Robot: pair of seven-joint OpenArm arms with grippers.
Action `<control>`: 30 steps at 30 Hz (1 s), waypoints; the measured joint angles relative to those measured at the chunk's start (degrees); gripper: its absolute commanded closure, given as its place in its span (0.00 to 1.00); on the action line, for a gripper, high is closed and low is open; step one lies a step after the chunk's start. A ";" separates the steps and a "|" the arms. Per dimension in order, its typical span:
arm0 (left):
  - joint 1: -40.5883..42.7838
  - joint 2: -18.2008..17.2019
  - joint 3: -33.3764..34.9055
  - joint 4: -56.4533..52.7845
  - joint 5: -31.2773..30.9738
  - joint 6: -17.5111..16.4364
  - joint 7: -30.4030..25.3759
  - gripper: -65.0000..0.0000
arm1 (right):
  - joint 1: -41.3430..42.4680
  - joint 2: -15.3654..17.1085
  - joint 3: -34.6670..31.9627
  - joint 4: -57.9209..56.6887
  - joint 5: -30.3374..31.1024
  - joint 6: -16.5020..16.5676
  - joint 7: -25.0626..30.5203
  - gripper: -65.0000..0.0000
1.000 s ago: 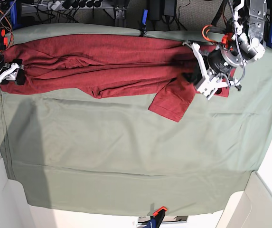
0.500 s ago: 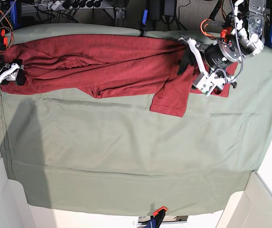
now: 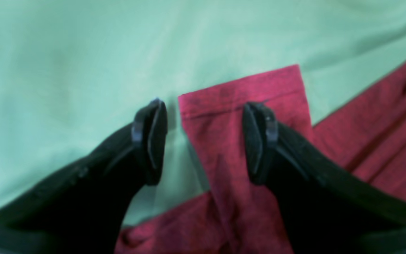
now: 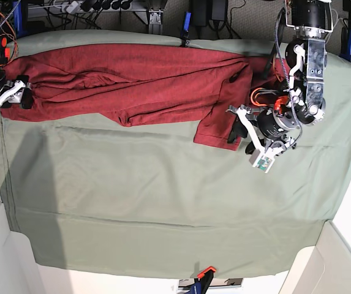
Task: Fold the T-shirt properly
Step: 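Lay the sleeve on the folded shirt and release the left gripper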
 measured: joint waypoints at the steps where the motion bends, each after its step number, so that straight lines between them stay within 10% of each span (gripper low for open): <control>1: 0.02 0.04 0.24 -1.25 0.00 -0.02 -0.02 0.43 | -0.02 -0.02 0.00 0.00 0.04 0.02 0.00 0.40; 13: -0.02 2.75 1.27 -4.94 0.15 -1.75 1.66 0.45 | -0.02 -0.02 0.00 0.00 0.13 0.00 -0.02 0.40; 19: -0.31 3.32 3.87 -4.92 0.59 -2.38 1.62 1.00 | 0.00 -0.02 0.00 0.00 0.15 0.00 -0.02 0.40; 30: 2.29 1.01 -2.23 9.49 -1.77 -4.57 3.87 1.00 | -0.02 -0.02 0.00 0.00 0.04 0.15 0.20 0.40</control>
